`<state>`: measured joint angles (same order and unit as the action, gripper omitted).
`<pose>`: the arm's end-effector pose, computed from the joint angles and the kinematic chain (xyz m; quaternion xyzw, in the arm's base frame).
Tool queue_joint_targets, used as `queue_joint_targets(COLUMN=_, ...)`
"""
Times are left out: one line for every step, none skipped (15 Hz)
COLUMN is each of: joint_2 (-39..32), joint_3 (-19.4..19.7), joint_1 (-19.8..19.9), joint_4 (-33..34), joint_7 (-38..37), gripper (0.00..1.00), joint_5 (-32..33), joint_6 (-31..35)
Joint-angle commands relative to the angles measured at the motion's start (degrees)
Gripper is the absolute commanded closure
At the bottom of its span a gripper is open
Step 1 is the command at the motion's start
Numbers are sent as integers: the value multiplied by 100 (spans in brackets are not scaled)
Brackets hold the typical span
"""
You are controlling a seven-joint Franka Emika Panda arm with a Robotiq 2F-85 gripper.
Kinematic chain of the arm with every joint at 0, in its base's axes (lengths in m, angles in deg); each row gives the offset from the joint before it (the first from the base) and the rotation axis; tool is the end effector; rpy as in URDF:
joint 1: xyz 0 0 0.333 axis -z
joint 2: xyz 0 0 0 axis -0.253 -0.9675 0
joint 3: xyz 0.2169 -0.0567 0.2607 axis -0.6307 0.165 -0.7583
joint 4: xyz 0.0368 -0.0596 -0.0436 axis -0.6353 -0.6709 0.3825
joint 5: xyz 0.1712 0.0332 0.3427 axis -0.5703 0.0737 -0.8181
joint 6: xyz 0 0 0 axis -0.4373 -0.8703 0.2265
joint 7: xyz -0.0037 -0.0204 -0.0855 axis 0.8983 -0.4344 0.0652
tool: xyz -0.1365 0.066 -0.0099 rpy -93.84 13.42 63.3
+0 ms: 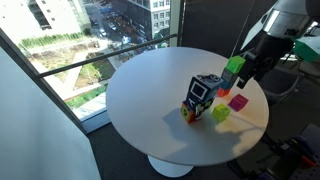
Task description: Put the yellow block on the pink block
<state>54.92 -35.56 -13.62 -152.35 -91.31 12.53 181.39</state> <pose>0.4137 -0.0032 0.3468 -0.9971 0.0595 0.0251 0.0409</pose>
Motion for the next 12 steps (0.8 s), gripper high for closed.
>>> queue_joint_targets(joint_2=-69, joint_3=92, joint_1=-16, joint_4=-241, joint_7=310, gripper=0, joint_5=-6, joint_6=535)
queue_joint_targets(joint_2=-108, joint_3=89, joint_1=-12, joint_4=-297, joint_7=306, gripper=0, joint_5=12, joint_6=689)
queue_joint_targets(joint_2=-145, joint_3=78, joint_1=-7, joint_4=-354, joint_7=271, gripper=0, joint_5=37, joint_6=839)
queue_joint_targets(joint_2=-185, joint_3=64, joint_1=-1, joint_4=-389, joint_7=211, gripper=0, joint_5=62, joint_6=938)
queue_joint_targets(joint_2=-216, joint_3=58, joint_1=4, joint_4=-419, joint_7=166, gripper=0, joint_5=69, joint_6=1033)
queue_joint_targets(joint_2=-237, joint_3=71, joint_1=-7, joint_4=-391, joint_7=189, gripper=0, joint_5=29, joint_6=915)
queue_joint_targets(joint_2=-228, joint_3=60, joint_1=-21, joint_4=-372, joint_7=168, gripper=0, joint_5=9, joint_6=874)
queue_joint_targets(joint_2=-254, joint_3=59, joint_1=-21, joint_4=-376, joint_7=169, gripper=0, joint_5=9, joint_6=874)
queue_joint_targets(joint_2=-267, joint_3=59, joint_1=-20, joint_4=-376, joint_7=169, gripper=0, joint_5=9, joint_6=874)
queue_joint_targets(joint_2=-269, joint_3=59, joint_1=-20, joint_4=-375, joint_7=169, gripper=0, joint_5=9, joint_6=874)
queue_joint_targets(joint_2=-269, joint_3=59, joint_1=-21, joint_4=-376, joint_7=169, gripper=0, joint_5=9, joint_6=874)
queue_joint_targets(joint_2=-269, joint_3=59, joint_1=-21, joint_4=-375, joint_7=169, gripper=0, joint_5=9, joint_6=874)
